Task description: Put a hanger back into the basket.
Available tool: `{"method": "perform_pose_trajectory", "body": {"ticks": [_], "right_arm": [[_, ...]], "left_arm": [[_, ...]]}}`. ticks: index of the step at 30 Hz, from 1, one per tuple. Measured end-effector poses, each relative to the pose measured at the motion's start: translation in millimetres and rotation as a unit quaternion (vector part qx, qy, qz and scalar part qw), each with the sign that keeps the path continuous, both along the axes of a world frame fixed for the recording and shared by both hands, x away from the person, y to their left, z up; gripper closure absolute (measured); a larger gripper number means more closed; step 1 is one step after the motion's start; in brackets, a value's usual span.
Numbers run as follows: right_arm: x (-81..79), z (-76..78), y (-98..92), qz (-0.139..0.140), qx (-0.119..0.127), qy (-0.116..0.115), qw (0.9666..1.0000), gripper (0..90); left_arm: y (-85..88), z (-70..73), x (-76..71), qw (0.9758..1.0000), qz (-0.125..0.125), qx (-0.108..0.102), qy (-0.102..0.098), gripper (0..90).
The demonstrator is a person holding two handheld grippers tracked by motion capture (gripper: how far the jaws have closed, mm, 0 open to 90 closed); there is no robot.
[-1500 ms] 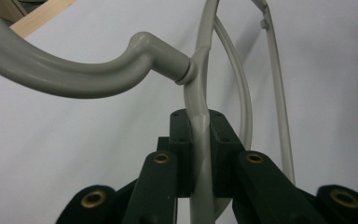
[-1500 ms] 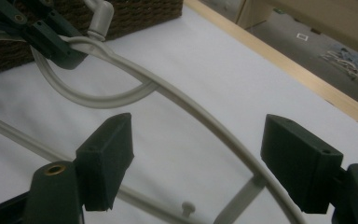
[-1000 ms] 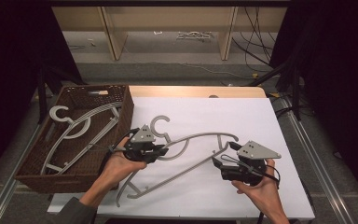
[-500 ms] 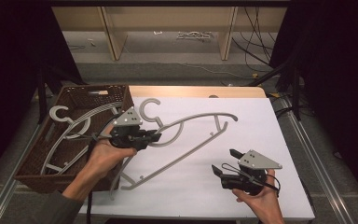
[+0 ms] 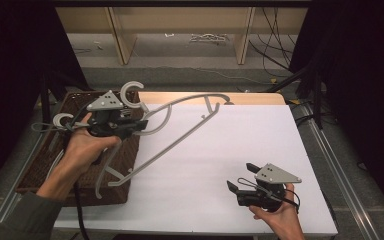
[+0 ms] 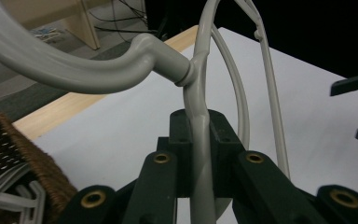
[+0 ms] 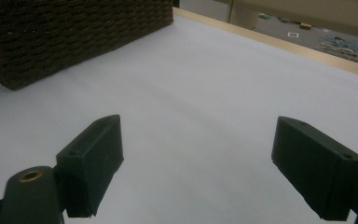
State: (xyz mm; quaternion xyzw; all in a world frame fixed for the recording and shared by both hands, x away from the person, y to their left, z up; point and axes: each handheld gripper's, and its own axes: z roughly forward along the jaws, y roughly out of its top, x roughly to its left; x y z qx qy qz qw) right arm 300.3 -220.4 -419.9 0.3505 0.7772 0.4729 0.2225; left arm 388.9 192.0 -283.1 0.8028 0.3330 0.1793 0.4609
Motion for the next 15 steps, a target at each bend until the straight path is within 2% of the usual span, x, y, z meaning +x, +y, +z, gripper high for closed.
{"method": "perform_pose_trajectory", "body": {"ticks": [2,3,4,5,9,15], "right_arm": [[-0.1,-1.0,-0.1,0.000,-0.001,-0.001,1.0000,17.3],[-0.9,-1.3,0.2,0.001,0.001,0.007,1.0000,17.3],[-1.5,-0.9,-0.2,0.001,-0.002,0.013,0.9999,17.3],[-0.1,-2.6,0.2,0.001,0.001,0.001,1.0000,17.3],[0.1,-3.1,0.0,0.002,-0.001,0.004,1.0000,17.3],[0.6,-5.2,0.0,0.002,-0.003,0.007,1.0000,17.3]], "left_arm": [[6.7,1.8,3.6,1.0000,0.008,0.001,-0.003,81.9],[8.9,2.3,5.0,0.9999,0.015,-0.004,-0.004,81.9],[12.9,3.9,7.0,0.9998,0.021,0.002,-0.004,81.9],[15.0,4.3,8.4,0.9997,0.024,0.003,-0.004,81.9],[29.8,4.8,17.2,0.9990,0.041,0.017,-0.009,81.9],[56.6,2.3,28.9,0.9964,0.083,0.010,-0.014,81.9]]}}
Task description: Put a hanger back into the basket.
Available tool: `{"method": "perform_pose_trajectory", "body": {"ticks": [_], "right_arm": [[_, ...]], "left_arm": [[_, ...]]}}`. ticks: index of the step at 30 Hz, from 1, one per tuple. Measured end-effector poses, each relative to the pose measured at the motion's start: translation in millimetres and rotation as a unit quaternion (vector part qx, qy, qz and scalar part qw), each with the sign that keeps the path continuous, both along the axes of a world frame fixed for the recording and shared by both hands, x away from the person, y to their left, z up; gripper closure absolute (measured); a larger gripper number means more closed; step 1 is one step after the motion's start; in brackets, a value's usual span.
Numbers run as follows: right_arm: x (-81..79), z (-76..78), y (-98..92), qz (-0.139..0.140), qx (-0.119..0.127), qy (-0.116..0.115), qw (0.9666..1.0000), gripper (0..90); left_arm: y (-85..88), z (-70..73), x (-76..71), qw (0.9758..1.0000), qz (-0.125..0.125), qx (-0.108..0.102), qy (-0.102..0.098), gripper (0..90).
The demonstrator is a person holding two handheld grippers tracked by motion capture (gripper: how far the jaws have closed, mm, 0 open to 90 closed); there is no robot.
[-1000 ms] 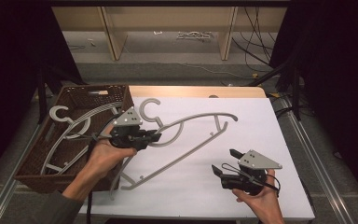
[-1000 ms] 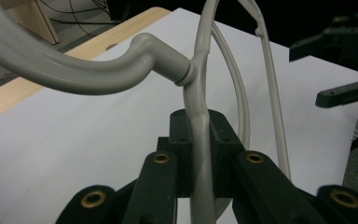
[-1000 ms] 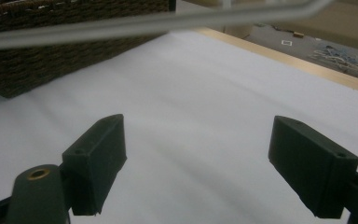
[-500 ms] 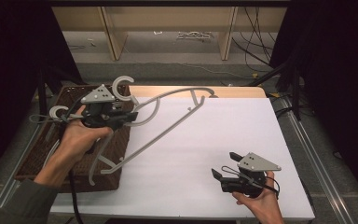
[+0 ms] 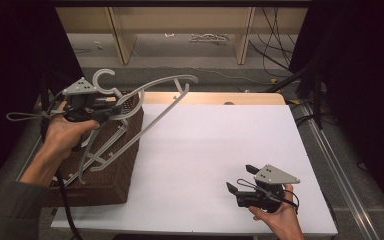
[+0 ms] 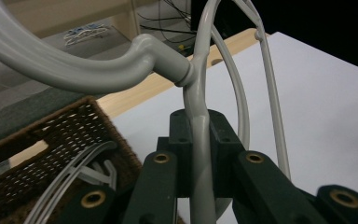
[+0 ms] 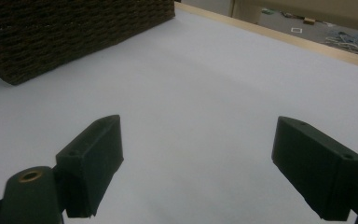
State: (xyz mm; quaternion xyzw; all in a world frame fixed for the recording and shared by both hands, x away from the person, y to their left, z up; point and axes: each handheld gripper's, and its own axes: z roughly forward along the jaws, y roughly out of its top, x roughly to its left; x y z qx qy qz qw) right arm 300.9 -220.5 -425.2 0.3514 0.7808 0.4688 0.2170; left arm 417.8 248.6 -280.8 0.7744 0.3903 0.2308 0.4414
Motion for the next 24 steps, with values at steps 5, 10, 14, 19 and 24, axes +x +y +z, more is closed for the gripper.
{"method": "perform_pose_trajectory", "body": {"ticks": [5,10,14,19,24], "right_arm": [[0.2,-0.4,-0.2,-0.001,-0.001,0.002,1.0000,17.4],[0.3,-0.8,-0.6,-0.002,-0.006,0.004,1.0000,17.4],[0.3,-1.8,0.1,-0.001,0.000,0.010,1.0000,17.4],[1.1,-2.4,0.2,-0.002,-0.002,0.006,1.0000,17.4],[1.3,-2.8,0.2,-0.002,-0.003,0.006,1.0000,17.4]], "left_arm": [[19.7,-4.3,6.3,0.9997,0.026,-0.001,0.000,81.9],[39.7,-12.4,11.7,0.9990,0.045,0.001,-0.010,81.9],[56.3,-21.3,15.7,0.9978,0.066,-0.003,-0.005,81.9],[70.3,-30.6,19.0,0.9968,0.080,0.001,-0.006,81.9],[81.4,-38.1,21.5,0.9959,0.089,0.011,-0.010,81.9]]}}
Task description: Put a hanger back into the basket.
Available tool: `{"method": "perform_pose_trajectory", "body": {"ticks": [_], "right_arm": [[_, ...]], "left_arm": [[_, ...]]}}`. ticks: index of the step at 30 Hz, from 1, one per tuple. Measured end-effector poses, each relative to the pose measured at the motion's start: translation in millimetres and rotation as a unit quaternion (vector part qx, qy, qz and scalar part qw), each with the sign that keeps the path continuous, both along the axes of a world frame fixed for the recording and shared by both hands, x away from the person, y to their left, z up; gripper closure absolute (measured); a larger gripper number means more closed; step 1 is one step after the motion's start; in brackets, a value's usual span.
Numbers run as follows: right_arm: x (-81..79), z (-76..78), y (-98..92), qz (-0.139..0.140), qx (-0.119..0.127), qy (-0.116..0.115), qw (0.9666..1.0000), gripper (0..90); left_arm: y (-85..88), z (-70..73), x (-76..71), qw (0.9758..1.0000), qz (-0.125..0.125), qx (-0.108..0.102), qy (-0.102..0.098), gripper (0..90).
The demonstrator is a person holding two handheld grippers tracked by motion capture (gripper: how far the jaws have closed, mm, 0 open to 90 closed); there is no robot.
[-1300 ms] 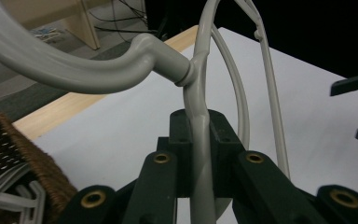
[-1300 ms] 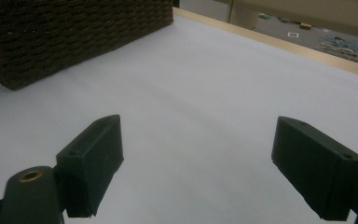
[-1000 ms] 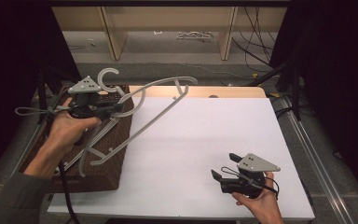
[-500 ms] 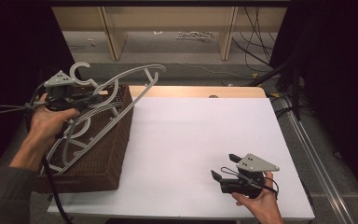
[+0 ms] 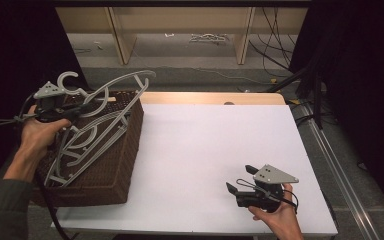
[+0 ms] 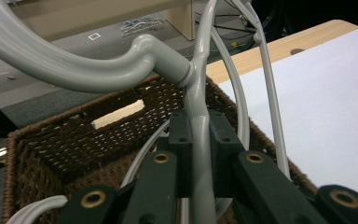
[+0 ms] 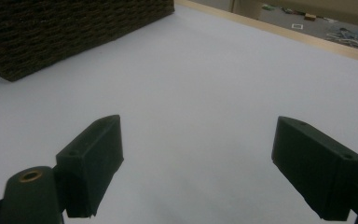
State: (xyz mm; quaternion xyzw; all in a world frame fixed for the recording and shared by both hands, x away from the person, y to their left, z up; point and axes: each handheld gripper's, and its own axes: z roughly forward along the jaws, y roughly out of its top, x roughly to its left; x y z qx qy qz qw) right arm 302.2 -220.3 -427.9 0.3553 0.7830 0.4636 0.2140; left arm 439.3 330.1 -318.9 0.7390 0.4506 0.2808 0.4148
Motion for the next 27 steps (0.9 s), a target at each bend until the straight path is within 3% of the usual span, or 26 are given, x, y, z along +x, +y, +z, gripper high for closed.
{"method": "perform_pose_trajectory", "body": {"ticks": [7,8,15,19,27], "right_arm": [[-0.4,-0.7,0.7,0.003,-0.001,0.008,1.0000,17.4],[0.2,-0.8,0.3,0.003,-0.004,0.001,1.0000,17.4],[0.0,-1.2,0.7,0.002,-0.008,0.005,0.9999,17.4],[0.5,-2.0,1.1,0.004,-0.003,0.003,1.0000,17.4],[0.6,-1.8,0.5,0.004,-0.003,0.004,1.0000,17.4]], "left_arm": [[11.5,-9.8,1.1,0.9999,0.007,0.014,-0.006,81.9],[13.9,-12.0,1.1,0.9999,0.009,0.013,-0.002,81.9],[28.5,-21.2,-2.5,0.9997,0.019,0.015,-0.004,81.9],[35.4,-26.0,-4.8,0.9994,0.024,0.027,0.001,81.9],[48.2,-34.0,-11.8,0.9992,0.031,0.025,-0.002,81.9]]}}
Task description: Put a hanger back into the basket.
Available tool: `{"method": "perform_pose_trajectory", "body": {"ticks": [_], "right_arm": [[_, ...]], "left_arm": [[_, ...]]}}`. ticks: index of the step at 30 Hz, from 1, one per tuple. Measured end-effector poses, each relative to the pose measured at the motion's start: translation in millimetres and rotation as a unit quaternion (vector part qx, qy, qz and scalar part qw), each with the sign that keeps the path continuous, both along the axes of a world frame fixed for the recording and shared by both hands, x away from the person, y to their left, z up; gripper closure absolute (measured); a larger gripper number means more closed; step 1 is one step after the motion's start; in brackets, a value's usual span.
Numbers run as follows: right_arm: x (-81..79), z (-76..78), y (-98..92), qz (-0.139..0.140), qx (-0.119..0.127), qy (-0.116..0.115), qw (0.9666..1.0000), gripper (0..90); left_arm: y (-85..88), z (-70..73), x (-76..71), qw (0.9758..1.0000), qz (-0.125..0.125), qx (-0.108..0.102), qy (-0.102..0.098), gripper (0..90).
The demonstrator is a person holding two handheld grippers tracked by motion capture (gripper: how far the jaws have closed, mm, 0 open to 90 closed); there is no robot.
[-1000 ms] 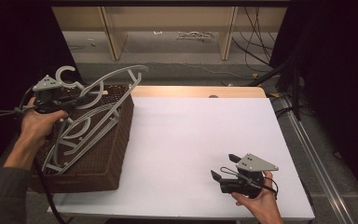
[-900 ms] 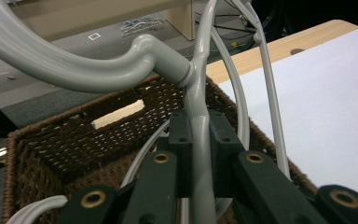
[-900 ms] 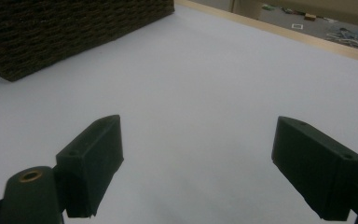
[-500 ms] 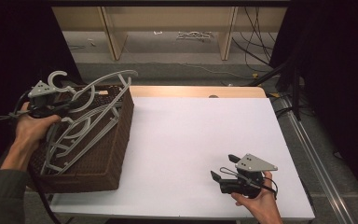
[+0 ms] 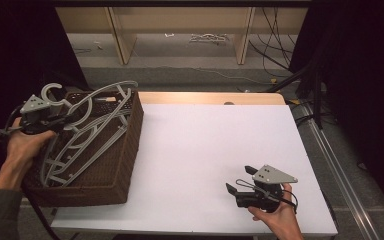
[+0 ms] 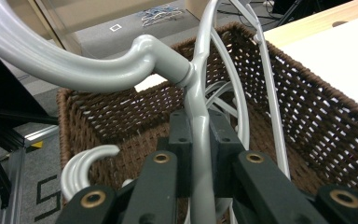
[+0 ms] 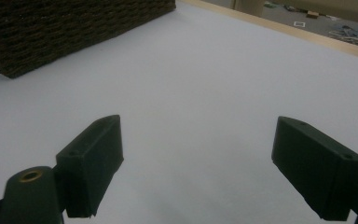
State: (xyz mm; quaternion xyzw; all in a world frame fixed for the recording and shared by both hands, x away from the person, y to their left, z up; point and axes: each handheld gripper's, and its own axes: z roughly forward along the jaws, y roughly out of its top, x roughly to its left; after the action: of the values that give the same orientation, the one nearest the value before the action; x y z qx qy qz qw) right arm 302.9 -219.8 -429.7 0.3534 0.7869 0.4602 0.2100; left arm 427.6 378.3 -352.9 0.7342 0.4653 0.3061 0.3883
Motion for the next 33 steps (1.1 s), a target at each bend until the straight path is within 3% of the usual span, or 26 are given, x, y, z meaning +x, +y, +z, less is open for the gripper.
{"method": "perform_pose_trajectory", "body": {"ticks": [6,11,18,20,31,33], "right_arm": [[0.0,0.1,-0.1,0.001,0.000,0.000,1.0000,17.4],[0.4,0.1,-0.6,-0.001,0.000,0.001,1.0000,17.4],[0.3,-0.4,0.0,-0.001,0.000,0.001,1.0000,17.4],[0.4,-0.4,-0.4,-0.001,0.000,0.002,1.0000,17.4],[1.0,-1.1,-0.6,-0.001,-0.001,0.004,1.0000,17.4],[1.1,-1.3,-0.8,0.000,-0.002,0.004,1.0000,17.4]], "left_arm": [[9.7,-12.0,-9.2,0.9999,0.007,0.006,0.011,81.9],[15.7,-19.2,-10.7,0.9999,0.005,-0.007,0.010,81.8],[7.6,-23.8,-4.9,0.9988,0.002,0.032,0.037,81.8],[8.5,-25.0,-3.5,0.9967,-0.012,0.061,0.052,81.7],[-8.1,-41.9,6.2,0.9924,-0.029,0.087,0.082,81.1],[-9.5,-45.3,7.6,0.9924,-0.025,0.081,0.088,81.2]]}}
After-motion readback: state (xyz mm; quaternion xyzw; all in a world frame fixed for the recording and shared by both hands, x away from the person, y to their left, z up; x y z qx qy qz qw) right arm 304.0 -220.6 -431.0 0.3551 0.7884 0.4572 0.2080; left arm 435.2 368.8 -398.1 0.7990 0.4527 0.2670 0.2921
